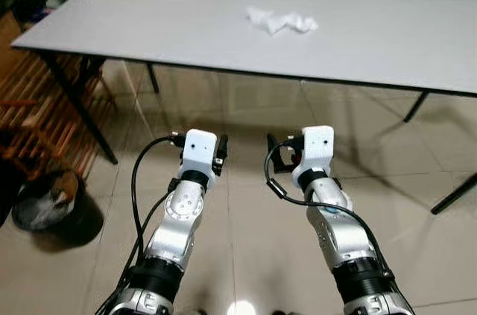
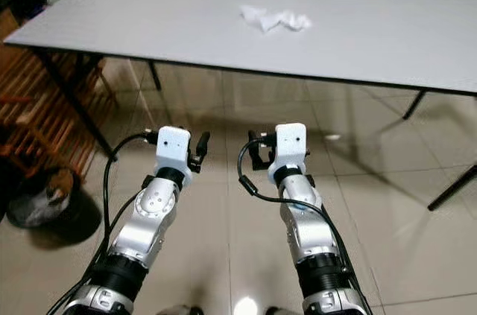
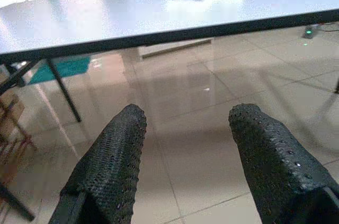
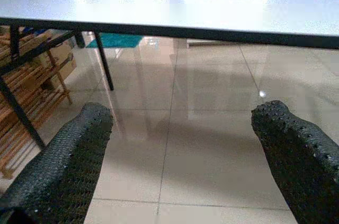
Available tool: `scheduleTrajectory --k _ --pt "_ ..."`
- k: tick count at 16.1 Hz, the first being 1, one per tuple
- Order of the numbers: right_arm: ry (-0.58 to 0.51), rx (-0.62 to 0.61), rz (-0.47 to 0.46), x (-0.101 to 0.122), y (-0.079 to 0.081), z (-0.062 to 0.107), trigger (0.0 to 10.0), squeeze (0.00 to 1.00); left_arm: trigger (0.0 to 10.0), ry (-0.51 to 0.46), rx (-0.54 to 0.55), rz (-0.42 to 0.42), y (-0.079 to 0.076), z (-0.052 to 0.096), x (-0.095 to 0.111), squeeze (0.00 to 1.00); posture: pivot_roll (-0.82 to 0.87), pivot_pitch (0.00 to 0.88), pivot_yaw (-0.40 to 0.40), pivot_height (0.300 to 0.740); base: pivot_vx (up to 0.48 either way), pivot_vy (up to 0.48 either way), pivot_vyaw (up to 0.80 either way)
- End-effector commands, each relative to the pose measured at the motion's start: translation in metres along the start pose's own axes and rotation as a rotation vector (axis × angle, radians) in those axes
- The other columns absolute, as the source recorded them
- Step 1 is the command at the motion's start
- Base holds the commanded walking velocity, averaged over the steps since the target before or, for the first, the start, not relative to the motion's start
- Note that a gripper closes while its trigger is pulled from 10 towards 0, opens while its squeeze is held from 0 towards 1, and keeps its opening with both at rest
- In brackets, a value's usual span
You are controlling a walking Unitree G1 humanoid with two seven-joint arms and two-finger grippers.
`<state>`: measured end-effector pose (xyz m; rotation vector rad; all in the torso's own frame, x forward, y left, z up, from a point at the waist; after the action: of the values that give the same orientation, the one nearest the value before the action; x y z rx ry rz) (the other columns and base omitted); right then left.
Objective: Picking trash to rubbish bin
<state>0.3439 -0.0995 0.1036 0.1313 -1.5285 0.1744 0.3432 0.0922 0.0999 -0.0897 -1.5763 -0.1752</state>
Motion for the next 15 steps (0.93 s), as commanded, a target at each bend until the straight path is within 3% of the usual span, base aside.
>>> scheduleTrajectory --k 1,5,7,8,15 --pt "0.011 0.001 -0.008 -0.0016 -0.0003 0.0001 10.0 0.0 10.0 0.013 -0.004 0.006 -0.0005 -0.0004 -0.0018 0.0 -0.04 0.116 0.024 0.74 0.409 0.0 0.0" --pt "0.004 0.001 -0.04 0.0006 -0.0001 -0.0018 10.0 0.0 10.0 0.013 -0.001 0.005 0.0008 -0.001 -0.0013 0.0 -0.04 0.118 0.024 0.74 0.48 0.0 0.0" --pt "-0.006 0.002 -0.042 0.0023 0.0008 -0.0021 10.0 0.0 10.0 0.016 0.003 0.002 0.0018 -0.0013 -0.0014 0.0 -0.04 0.118 0.025 0.74 0.48 0.0 -0.8" --pt "-0.018 0.001 -0.005 0.0039 0.0 -0.0019 10.0 0.0 10.0 0.016 0.004 0.002 0.0017 -0.0014 -0.0014 0.0 -0.04 0.118 0.026 0.74 0.48 0.0 0.0" --pt "-0.007 -0.001 -0.026 0.0019 0.0 -0.0017 10.0 0.0 10.0 0.015 0.005 0.0 0.0025 -0.0012 -0.001 0.0 -0.04 0.12 0.026 0.74 0.48 0.0 0.0"
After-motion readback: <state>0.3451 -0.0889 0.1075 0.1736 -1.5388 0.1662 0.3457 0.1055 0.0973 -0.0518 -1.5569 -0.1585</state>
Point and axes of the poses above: a point about 5 cm out from each wrist's last joint towards the gripper, its own z axis pointing back from the gripper into the wrist, its own x axis along the axis of the wrist's last joint, y = z × x, the point moved 2 cm from there along -z, pointing out of the wrist towards the gripper, and after that the axes turned 4 degrees about z, right-handed, at the moved point
